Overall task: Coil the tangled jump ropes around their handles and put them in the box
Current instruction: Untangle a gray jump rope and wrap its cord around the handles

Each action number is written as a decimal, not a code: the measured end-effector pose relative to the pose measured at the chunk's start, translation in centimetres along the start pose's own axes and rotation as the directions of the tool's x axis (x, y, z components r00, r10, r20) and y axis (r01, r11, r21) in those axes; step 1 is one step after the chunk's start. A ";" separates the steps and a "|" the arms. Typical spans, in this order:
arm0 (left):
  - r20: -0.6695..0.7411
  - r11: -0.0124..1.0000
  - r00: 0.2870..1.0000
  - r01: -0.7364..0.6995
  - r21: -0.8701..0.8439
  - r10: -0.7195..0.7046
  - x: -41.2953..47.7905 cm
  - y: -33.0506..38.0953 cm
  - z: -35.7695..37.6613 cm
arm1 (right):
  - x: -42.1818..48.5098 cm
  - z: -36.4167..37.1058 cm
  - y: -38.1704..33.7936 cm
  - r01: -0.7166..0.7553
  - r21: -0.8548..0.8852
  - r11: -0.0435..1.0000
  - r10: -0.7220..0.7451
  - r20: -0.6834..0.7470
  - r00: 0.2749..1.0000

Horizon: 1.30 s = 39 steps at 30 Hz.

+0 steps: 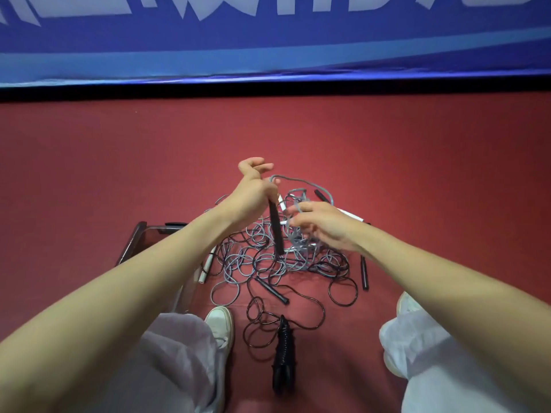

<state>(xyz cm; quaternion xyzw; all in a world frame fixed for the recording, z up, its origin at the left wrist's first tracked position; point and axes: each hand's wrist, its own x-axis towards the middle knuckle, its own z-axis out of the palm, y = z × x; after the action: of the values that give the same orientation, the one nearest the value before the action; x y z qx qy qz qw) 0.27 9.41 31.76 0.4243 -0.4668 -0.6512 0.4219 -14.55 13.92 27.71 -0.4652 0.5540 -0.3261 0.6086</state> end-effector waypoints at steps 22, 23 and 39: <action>-0.034 0.972 0.999 0.008 0.235 0.000 0.0 -2.8 0.6 | -1.0 -3.9 -2.6 0.092 -0.316 0.944 -0.131 -0.103 0.986; -0.034 0.966 0.999 0.004 0.258 0.005 0.2 -2.9 0.4 | -1.2 -4.5 -2.8 0.090 -0.373 0.923 -0.131 -0.085 0.988; -0.150 0.964 0.980 0.162 0.210 -0.132 1.2 -3.7 -0.9 | -2.1 -9.4 1.8 -0.098 -0.839 0.536 0.051 -0.085 0.995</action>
<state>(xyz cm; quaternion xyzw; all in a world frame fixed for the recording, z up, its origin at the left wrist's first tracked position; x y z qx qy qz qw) 0.16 8.82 27.79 0.5451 -0.4740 -0.5945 0.3533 -24.32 14.53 27.20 -0.6678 0.6767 -0.0056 0.3099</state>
